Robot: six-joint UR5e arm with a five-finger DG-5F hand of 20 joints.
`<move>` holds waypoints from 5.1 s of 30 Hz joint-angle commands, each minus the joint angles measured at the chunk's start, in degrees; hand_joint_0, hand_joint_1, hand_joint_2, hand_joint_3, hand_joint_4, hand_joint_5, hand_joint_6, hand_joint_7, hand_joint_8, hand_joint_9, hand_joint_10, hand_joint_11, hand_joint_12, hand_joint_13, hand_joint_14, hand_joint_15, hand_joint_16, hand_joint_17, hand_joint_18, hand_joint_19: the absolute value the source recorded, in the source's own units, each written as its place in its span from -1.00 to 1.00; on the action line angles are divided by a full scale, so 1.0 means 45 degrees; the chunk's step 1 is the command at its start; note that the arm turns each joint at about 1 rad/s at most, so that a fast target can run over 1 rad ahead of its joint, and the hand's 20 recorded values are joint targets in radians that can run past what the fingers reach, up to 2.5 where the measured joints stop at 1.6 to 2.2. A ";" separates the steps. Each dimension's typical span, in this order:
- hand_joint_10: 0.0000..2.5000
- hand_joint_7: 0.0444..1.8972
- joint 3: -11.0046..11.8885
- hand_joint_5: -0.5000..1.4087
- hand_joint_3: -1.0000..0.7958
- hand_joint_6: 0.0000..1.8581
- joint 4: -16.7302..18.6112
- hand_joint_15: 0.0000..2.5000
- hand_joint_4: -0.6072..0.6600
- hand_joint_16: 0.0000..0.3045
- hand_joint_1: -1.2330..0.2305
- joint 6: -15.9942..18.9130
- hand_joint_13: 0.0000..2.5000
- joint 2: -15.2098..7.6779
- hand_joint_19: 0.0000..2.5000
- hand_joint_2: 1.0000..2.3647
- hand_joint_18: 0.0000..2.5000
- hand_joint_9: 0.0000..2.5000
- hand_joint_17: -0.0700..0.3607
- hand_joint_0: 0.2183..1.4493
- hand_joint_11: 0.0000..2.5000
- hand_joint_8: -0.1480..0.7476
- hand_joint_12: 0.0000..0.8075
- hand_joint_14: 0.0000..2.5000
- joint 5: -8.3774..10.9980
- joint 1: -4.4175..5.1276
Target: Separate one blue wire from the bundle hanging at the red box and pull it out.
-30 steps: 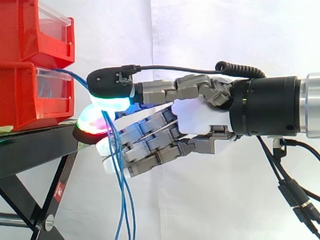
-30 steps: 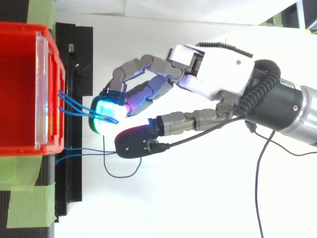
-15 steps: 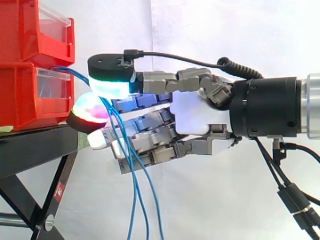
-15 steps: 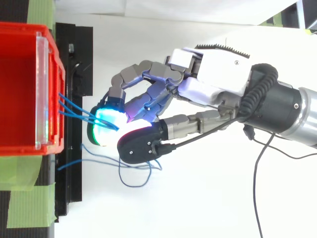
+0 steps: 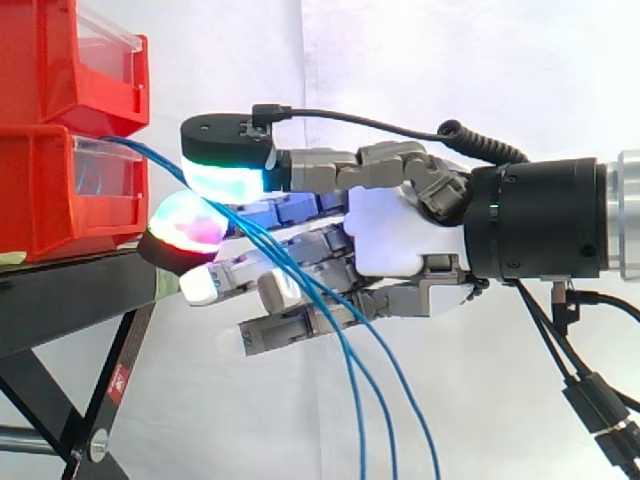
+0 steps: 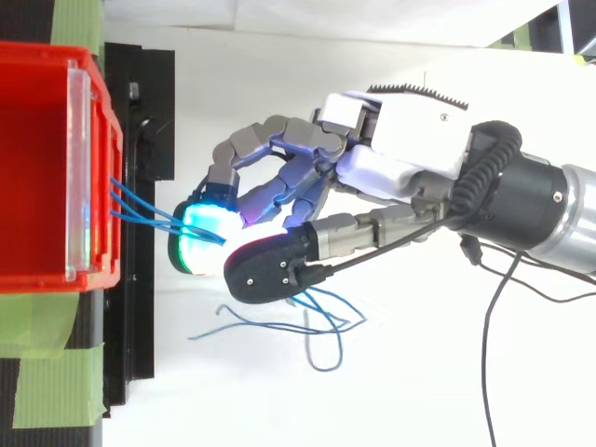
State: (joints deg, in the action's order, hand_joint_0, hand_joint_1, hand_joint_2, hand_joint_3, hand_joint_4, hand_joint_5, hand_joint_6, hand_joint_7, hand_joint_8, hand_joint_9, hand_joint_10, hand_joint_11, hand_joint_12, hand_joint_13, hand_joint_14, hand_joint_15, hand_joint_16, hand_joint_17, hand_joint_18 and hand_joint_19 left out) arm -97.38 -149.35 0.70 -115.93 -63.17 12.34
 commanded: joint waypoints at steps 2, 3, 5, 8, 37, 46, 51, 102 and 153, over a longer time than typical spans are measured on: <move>-0.99 -0.03 0.0000 -0.64 -0.02 -0.07 -0.0091 -0.29 0.20 -0.77 -0.28 0.0059 0.25 0.0001 -0.88 -0.97 -0.46 -0.27 -0.31 -0.37 -0.60 0.24 0.05 -0.98 0.0014 -0.0008; -0.99 -0.03 0.0000 -0.64 -0.02 -0.07 -0.0091 -0.28 0.20 -0.77 -0.28 0.0059 0.26 0.0001 -0.88 -0.97 -0.46 -0.27 -0.31 -0.37 -0.60 0.24 0.05 -0.98 -0.0006 0.0012; -0.99 -0.03 0.0000 -0.64 -0.02 -0.07 -0.0091 -0.24 0.20 -0.77 -0.28 0.0059 0.27 0.0001 -0.88 -0.97 -0.46 -0.27 -0.31 -0.37 -0.61 0.23 0.05 -0.98 -0.0006 -0.0008; -0.99 -0.03 0.0000 -0.65 -0.02 -0.07 -0.0091 -0.22 0.20 -0.77 -0.28 0.0059 0.28 0.0001 -0.88 -0.97 -0.46 -0.27 -0.31 -0.37 -0.60 0.23 0.05 -0.98 0.0014 0.0012; -0.99 -0.04 0.0000 -0.65 -0.04 -0.08 -0.0150 0.29 0.19 -0.72 -0.27 0.0059 0.46 0.0001 -0.66 -0.97 -0.31 -0.22 -0.23 -0.36 -0.52 0.23 -0.14 -1.00 0.0014 -0.0008; -0.99 -0.03 0.0000 -0.65 -0.05 -0.08 -0.0150 -0.35 0.19 -0.72 -0.27 0.0059 0.02 0.0001 -0.70 -0.97 -0.33 -0.22 -0.23 -0.37 -0.53 0.21 0.33 -0.98 0.0014 -0.0008; -0.99 -0.04 0.0000 -0.65 -0.05 -0.07 -0.0150 -0.67 0.19 -0.70 -0.26 0.0059 -0.25 0.0001 -0.76 -0.97 -0.40 -0.26 -0.19 -0.37 -0.55 0.19 0.31 -0.99 0.0014 -0.0008; -0.99 -0.06 0.0000 -0.66 -0.07 -0.07 -0.0150 -0.04 0.21 -0.68 -0.19 0.0001 0.26 0.0001 -0.74 -0.97 -0.45 -0.35 -0.16 -0.38 -0.60 0.17 0.02 -0.98 -0.0006 0.0012; -0.99 -0.06 0.0000 -0.66 -0.08 -0.07 -0.1009 0.29 0.20 -0.66 -0.22 -0.0116 0.29 0.0763 -0.66 -0.97 -0.38 -0.02 -0.14 -0.37 -0.02 0.14 -0.13 -1.00 -0.0006 -0.0066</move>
State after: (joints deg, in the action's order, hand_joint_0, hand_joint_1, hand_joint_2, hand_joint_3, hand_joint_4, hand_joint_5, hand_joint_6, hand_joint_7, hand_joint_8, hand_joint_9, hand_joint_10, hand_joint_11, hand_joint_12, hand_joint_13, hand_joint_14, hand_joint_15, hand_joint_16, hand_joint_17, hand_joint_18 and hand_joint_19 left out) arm -97.38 -152.20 0.39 -113.49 -63.26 12.09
